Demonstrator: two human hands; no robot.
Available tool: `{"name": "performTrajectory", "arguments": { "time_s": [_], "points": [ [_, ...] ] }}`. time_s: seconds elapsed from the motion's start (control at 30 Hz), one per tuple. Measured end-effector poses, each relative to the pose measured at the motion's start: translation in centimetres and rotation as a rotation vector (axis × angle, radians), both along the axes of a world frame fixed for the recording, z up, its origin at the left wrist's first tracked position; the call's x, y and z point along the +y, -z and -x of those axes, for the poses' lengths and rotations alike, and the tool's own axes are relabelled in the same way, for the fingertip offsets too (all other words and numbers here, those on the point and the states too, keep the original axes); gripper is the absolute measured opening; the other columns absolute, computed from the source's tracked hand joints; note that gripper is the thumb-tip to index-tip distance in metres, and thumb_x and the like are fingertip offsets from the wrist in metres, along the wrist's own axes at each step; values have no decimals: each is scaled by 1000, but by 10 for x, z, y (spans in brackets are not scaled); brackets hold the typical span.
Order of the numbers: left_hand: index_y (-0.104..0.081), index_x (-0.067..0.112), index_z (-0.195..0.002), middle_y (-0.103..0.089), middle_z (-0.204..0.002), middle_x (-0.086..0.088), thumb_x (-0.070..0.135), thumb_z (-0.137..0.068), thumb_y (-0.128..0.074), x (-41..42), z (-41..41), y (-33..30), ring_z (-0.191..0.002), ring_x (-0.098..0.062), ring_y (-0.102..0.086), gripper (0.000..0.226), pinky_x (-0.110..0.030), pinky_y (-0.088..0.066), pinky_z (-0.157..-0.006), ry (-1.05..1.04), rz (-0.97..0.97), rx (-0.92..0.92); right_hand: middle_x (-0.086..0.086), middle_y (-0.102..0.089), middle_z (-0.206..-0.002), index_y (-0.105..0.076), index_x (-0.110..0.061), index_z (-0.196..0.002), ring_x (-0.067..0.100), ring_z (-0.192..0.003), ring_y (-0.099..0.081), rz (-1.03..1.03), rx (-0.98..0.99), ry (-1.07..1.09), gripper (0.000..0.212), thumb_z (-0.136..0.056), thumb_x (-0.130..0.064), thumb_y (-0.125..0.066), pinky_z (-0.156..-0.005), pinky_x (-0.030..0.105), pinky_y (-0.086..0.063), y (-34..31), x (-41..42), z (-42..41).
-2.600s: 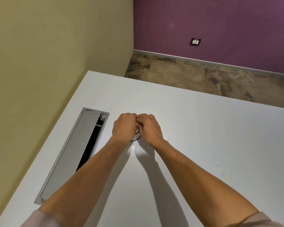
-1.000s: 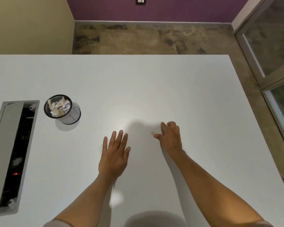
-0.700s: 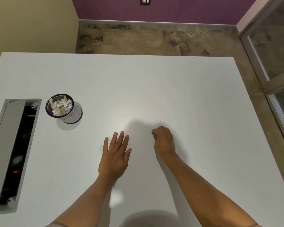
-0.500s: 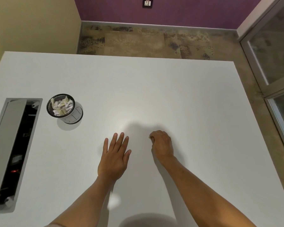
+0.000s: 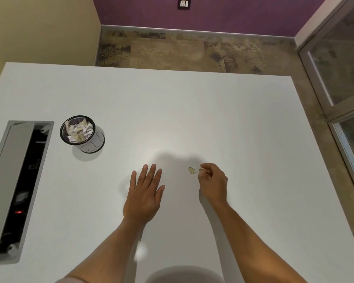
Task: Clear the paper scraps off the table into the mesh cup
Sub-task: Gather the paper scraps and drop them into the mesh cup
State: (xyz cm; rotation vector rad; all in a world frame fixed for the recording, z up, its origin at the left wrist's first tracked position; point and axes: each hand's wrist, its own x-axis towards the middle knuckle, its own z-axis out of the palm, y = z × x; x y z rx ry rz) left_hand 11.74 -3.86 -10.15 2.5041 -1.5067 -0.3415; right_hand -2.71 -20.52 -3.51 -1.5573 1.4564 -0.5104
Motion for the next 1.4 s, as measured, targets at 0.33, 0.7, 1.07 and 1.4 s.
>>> {"name": "performTrajectory", "arguments": {
  "time_s": [0.33,0.7,1.07,1.4],
  "points": [
    [-53,14,-138,-50,-143,-6,30,-96,-50,-8,3,-18,-136,-29,-44,45,-49,-32,-110,-11,151,-36,9,-68,-75,-68,-6,-99,21,-64,-59,-350,-292,299,26,-86,11,-53,-66,35,-53,-7,-6,54],
    [-56,18,-132,-50,-132,-4,5,-93,-46,-103,22,-51,-91,-34,-53,42,-42,-49,-71,322,-35,181,12,-68,-74,-70,-10,-90,21,-60,-60,-322,-269,343,24,-83,11,-59,-64,32,-55,0,-15,77],
    [-64,11,-109,-58,-115,-1,-1,-88,-47,-118,26,-64,-109,-21,-49,30,-39,-50,-84,341,-271,85,13,-71,-74,-74,-14,-90,22,-65,-65,-433,-315,247,17,-80,-1,-70,-75,39,-59,9,-2,75],
    [-63,7,-86,-63,-92,-10,0,-77,-49,-77,18,-75,-78,-25,-52,19,-36,-40,-63,92,-280,165,15,-72,-77,-71,-9,-91,23,-66,-65,-506,-351,169,15,-79,0,-73,-75,46,-57,-12,13,46]
  ]
}}
